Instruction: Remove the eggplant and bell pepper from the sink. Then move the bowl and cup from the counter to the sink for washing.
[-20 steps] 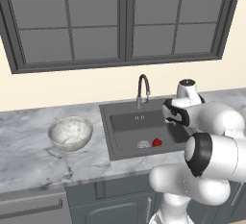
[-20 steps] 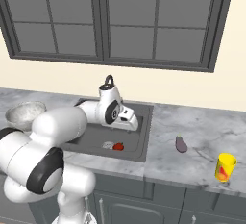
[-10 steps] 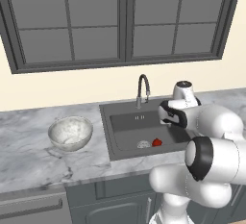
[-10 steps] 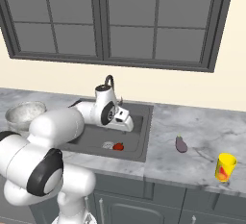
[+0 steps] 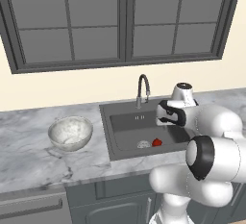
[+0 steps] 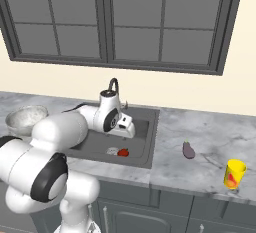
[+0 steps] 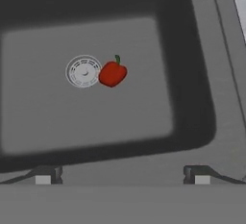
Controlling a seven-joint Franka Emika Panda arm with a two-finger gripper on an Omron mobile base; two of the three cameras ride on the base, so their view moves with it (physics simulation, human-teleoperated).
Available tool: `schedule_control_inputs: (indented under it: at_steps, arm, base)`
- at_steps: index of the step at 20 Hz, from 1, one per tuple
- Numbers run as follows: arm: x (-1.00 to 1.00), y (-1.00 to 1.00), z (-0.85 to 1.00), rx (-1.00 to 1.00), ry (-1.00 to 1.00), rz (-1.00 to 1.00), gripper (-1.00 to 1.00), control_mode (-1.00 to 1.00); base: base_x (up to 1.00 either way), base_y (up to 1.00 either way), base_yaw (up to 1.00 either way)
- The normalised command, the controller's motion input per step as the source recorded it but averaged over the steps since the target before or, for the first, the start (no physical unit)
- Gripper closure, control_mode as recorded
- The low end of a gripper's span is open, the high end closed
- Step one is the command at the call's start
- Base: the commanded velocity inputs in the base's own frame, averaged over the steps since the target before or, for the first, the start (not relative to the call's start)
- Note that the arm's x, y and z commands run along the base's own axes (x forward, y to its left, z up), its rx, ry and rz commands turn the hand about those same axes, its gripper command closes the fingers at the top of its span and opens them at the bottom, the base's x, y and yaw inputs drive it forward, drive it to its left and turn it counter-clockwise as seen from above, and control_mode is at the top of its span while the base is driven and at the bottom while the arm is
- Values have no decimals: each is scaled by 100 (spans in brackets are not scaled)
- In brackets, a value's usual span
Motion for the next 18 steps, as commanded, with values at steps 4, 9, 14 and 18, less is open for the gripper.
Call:
schedule_control_inputs:
  at_steps: [4, 9, 14, 18]
  arm:
    - [6, 17, -12, 4, 0, 8, -100, -100]
    - [3, 7, -15, 0, 0, 5, -100, -100]
    - [10, 8, -18, 0, 0, 2, -100, -100]
    - [12, 5, -21, 0, -1, 0, -100, -100]
  base:
    - [0, 0, 0]
    - [0, 0, 0]
    - [0, 0, 0]
    - [0, 0, 0]
